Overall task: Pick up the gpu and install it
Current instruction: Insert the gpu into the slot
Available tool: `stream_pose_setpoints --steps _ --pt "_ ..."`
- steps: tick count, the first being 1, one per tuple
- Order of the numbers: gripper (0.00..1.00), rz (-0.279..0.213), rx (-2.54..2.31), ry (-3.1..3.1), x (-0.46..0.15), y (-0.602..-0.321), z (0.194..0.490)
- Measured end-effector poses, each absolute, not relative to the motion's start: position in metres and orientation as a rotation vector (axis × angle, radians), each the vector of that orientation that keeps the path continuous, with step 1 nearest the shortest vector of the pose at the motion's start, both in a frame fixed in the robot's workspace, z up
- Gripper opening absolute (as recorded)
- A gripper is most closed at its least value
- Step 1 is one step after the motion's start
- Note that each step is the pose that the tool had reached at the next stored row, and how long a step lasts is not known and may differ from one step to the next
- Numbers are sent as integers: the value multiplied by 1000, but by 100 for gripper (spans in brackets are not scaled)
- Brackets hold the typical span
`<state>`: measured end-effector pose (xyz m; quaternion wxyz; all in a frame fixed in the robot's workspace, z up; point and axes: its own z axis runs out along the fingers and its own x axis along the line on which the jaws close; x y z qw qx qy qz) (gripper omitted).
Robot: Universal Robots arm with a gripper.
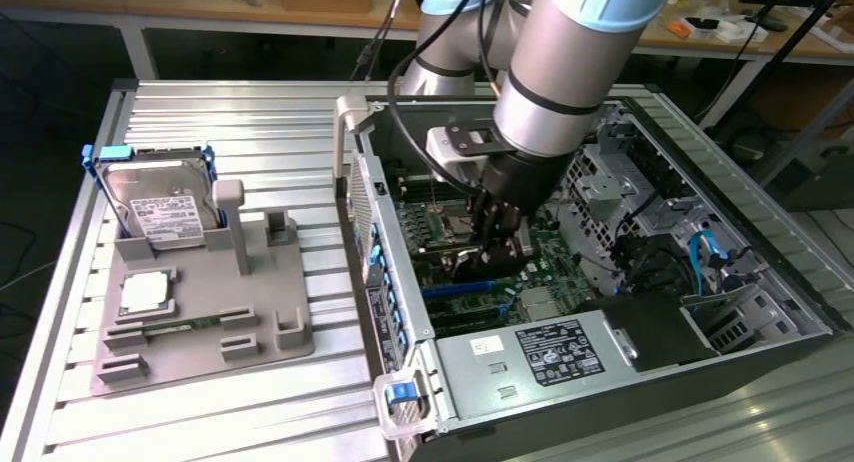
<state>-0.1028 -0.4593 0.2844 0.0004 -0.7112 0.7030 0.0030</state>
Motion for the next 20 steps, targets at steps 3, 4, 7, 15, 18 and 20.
stream_pose_setpoints --steps 3,4,7,15,18,20 --pt "27 13 -2226 2213 -102 -459 284" --pt "27 13 -2224 2214 -102 -459 284" --pt "27 14 -2222 2216 -102 -459 283" --pt "27 17 -2219 2215 -105 -459 281" --pt "27 18 -2218 2215 -105 -459 280" --pt "27 18 -2219 2215 -105 -459 279"
